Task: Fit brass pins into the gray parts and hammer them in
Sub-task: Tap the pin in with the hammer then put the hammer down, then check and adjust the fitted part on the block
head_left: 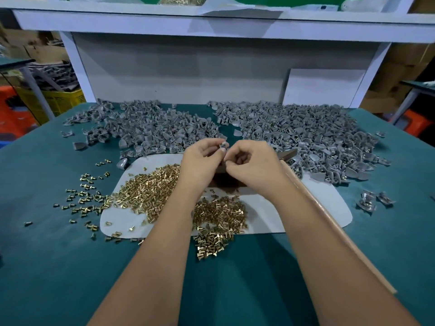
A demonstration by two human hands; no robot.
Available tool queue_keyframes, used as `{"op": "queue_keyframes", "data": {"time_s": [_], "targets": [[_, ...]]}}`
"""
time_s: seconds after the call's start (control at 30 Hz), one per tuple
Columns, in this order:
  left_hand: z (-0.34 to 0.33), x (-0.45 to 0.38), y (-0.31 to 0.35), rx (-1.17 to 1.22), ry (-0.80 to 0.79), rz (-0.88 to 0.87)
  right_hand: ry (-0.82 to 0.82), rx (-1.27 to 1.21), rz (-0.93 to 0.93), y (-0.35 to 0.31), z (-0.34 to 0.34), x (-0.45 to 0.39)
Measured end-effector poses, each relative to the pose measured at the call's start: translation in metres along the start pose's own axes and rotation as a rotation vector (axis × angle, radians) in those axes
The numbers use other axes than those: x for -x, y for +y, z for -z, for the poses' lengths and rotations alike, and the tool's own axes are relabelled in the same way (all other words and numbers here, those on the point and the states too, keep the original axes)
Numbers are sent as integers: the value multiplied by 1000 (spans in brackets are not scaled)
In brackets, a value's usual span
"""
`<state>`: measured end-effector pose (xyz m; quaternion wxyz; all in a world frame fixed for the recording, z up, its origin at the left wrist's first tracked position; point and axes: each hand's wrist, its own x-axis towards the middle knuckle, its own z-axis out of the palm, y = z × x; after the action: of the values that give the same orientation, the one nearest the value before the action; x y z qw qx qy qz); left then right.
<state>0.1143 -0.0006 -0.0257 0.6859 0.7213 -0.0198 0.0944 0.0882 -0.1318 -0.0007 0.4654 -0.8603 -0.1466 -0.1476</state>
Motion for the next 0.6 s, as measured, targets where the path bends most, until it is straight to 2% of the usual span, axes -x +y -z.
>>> {"op": "queue_keyframes", "data": {"time_s": [0.1, 0.2, 0.43, 0.6], "targets": [[1, 0, -5, -156, -33, -63, 42, 74, -22, 11, 11, -4], [-2, 1, -7, -239, -26, -84, 7, 142, -51, 21, 17, -5], [-1, -5, -16, -325, 11, -52, 22, 167, -86, 33, 27, -10], [0, -7, -19, -349, 26, -112, 15, 240, -53, 34, 25, -9]]}}
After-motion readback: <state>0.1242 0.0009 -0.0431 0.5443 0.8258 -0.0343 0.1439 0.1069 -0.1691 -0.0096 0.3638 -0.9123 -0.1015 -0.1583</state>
